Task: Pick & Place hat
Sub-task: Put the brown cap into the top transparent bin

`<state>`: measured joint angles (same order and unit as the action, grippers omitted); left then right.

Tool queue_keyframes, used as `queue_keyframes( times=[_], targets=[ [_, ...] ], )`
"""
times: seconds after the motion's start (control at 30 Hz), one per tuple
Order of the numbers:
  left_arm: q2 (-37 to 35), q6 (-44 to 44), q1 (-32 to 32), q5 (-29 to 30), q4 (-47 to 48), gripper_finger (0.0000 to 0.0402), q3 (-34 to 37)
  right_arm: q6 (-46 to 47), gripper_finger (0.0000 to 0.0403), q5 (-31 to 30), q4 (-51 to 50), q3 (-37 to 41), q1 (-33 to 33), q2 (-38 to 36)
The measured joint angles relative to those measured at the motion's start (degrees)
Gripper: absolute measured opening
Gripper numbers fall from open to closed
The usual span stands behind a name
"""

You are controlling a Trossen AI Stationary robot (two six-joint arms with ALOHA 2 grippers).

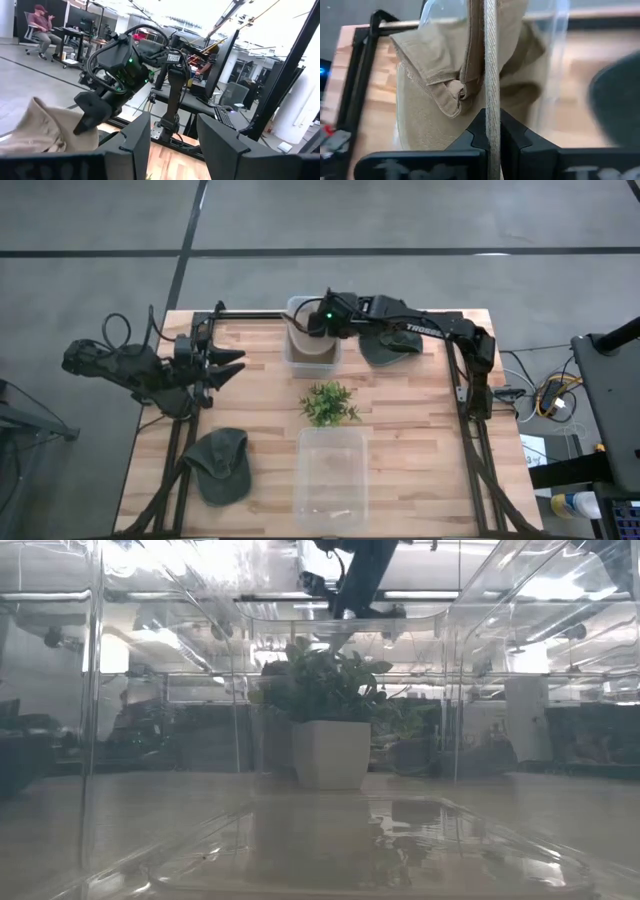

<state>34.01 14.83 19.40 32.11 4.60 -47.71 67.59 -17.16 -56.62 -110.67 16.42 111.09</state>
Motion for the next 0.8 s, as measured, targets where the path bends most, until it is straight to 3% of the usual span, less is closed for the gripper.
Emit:
queue_keyframes(
  times=[0.1, 0.37, 0.63, 0.8],
  targets=[
    [-0.07, -0.03, 0.0, 0.03, 0.18, 0.0154, 0.21, 4.73, 0.0014, 4.52, 0.69, 2.42, 0.58, -0.02],
    [-0.07, -1.14, 0.0, 0.51, 0.22, 0.0154, 0.21, 1.31, 0.0067, 6.76, 2.43, 4.55, 0.45, 0.0],
    [-0.07, -1.21, 0.0, 0.6, 0.11, 0.0154, 0.21, -12.82, 0.0096, 4.2, 2.28, -0.9, 0.55, 0.0],
    [-0.07, -1.28, 0.02, 0.6, 0.13, 0.0154, 0.21, -14.22, 0.0098, 11.07, 1.96, -0.71, 0.59, -0.05]
  ],
)
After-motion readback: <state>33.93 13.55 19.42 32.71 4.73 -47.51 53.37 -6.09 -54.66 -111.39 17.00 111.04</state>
